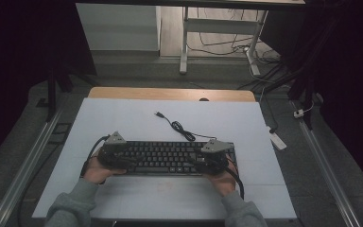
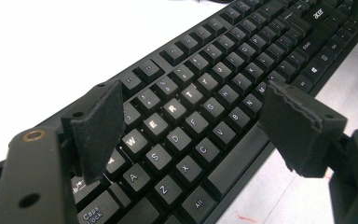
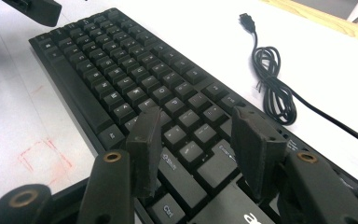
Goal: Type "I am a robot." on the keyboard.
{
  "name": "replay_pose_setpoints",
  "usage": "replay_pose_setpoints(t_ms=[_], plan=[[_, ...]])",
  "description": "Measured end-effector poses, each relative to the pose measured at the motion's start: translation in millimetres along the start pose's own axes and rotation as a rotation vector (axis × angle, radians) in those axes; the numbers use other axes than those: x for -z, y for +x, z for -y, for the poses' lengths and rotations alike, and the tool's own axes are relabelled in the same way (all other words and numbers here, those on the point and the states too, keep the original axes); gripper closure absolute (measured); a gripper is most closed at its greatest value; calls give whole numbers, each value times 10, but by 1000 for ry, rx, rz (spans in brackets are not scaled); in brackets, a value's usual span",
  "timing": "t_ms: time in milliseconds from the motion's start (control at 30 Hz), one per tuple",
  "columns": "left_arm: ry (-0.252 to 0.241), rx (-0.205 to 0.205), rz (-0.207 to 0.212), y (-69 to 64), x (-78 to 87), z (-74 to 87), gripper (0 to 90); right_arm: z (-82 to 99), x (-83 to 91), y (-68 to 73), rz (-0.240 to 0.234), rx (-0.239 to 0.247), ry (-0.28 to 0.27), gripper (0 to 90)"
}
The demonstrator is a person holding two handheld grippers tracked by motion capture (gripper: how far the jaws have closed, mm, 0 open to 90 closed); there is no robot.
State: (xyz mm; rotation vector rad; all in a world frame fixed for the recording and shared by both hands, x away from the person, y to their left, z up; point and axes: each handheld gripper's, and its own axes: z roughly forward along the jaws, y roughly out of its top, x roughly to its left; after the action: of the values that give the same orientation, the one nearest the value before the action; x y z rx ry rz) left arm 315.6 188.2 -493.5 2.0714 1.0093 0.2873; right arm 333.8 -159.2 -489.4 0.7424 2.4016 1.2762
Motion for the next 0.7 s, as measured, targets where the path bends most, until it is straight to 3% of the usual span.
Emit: replay_pose_setpoints(t_ms=[333,600,700], plan=[[6,-16,1,-12,-14,-6,222,-80,-121,42,-27,-3,1,621],[10,-23,1,-15,-25,-7,221,-171,-304,93,-94,7,50,881],[12,-23,0,-18,-27,-5,221,-208,-413,138,-110,19,67,896]])
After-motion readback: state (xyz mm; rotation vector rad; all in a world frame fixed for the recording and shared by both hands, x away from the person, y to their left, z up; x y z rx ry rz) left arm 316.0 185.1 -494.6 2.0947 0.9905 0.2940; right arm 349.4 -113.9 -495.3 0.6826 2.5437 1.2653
